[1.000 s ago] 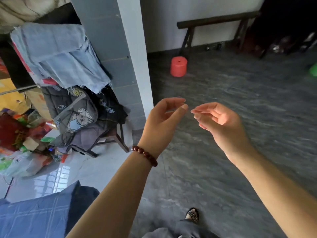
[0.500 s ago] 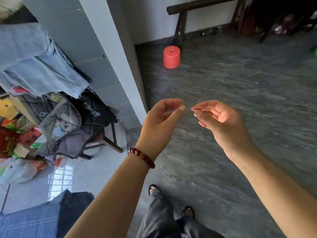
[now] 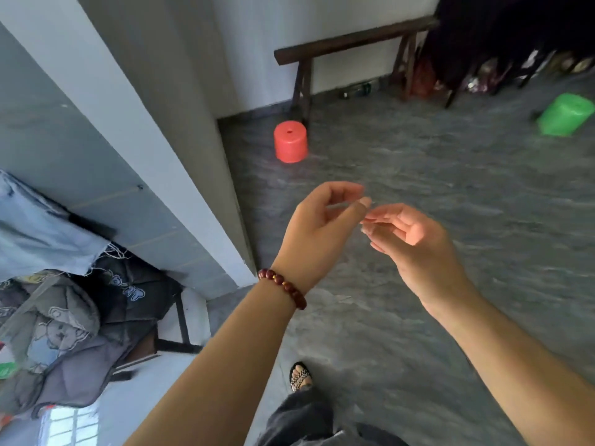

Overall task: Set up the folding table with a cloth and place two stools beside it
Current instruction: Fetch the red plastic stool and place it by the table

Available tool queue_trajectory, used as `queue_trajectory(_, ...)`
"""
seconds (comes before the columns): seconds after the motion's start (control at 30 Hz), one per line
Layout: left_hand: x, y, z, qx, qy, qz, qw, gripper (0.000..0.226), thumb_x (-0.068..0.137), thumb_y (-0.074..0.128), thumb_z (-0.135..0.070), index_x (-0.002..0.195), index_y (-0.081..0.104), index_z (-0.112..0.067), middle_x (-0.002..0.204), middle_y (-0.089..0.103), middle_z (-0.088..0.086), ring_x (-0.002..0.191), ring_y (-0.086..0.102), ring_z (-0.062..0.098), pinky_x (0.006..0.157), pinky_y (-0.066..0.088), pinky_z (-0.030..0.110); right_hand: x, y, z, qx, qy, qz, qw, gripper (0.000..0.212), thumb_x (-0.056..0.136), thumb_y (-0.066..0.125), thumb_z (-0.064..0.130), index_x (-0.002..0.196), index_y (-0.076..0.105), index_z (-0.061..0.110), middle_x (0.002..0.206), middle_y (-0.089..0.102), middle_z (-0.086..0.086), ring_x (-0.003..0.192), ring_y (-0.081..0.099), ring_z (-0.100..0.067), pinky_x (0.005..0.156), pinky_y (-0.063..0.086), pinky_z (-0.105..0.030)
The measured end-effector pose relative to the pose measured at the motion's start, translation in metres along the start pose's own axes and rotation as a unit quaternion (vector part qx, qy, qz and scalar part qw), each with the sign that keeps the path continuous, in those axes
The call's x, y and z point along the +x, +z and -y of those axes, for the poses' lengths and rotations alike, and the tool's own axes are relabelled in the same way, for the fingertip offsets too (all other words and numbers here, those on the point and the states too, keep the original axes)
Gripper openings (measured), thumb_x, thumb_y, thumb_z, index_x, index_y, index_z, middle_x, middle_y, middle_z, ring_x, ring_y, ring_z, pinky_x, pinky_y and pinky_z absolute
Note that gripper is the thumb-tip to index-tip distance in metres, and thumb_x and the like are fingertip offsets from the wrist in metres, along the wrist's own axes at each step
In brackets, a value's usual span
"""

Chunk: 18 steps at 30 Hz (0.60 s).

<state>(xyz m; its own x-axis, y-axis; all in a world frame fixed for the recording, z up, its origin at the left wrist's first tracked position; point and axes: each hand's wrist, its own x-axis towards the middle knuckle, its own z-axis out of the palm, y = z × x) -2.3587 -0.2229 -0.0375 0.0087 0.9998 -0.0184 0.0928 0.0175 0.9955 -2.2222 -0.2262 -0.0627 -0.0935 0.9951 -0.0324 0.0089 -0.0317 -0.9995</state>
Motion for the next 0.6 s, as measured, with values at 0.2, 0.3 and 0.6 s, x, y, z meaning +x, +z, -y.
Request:
queue_trajectory(0.2, 0.078, -0.002, -0.002, -0.001, 0.007, 0.032, 0.999, 0.015, 0.088, 0.061, -0.014, 0.102, 0.063, -0.016, 0.098, 0.065, -0.010, 0.084, 0.061, -0.005, 0.076, 0.045, 0.010, 0.067, -0.006, 0.011, 0.008, -0.019, -0.050, 0.999, 0.018, 0.085, 0.066, 0.006, 0.084, 0.065, 0.024, 0.089, 0.072, 0.008, 0.092, 0.065, -0.007, 0.091, 0.048, -0.035)
queue_trajectory(0.3, 0.108, 0.004, 0.001, -0.012, 0.001, 0.034, 0.999, 0.013, 0.088, 0.061, -0.013, 0.100, 0.062, -0.018, 0.096, 0.064, -0.011, 0.078, 0.059, -0.009, 0.071, 0.043, 0.007, 0.093, -0.018, 0.011, -0.004, -0.010, -0.061, 0.998, 0.017, 0.085, 0.066, 0.008, 0.084, 0.066, 0.025, 0.094, 0.072, 0.002, 0.096, 0.065, -0.011, 0.096, 0.047, -0.041)
queue_trajectory(0.6, 0.231, 0.032, 0.003, 0.004, -0.011, 0.002, 1.000, 0.013, 0.089, 0.060, -0.013, 0.100, 0.062, -0.018, 0.092, 0.062, -0.013, 0.071, 0.055, -0.012, 0.066, 0.040, 0.007, 0.225, -0.062, 0.006, 0.000, 0.003, -0.038, 0.999, 0.017, 0.085, 0.066, 0.010, 0.081, 0.065, 0.027, 0.095, 0.071, 0.002, 0.095, 0.064, -0.012, 0.092, 0.049, -0.035)
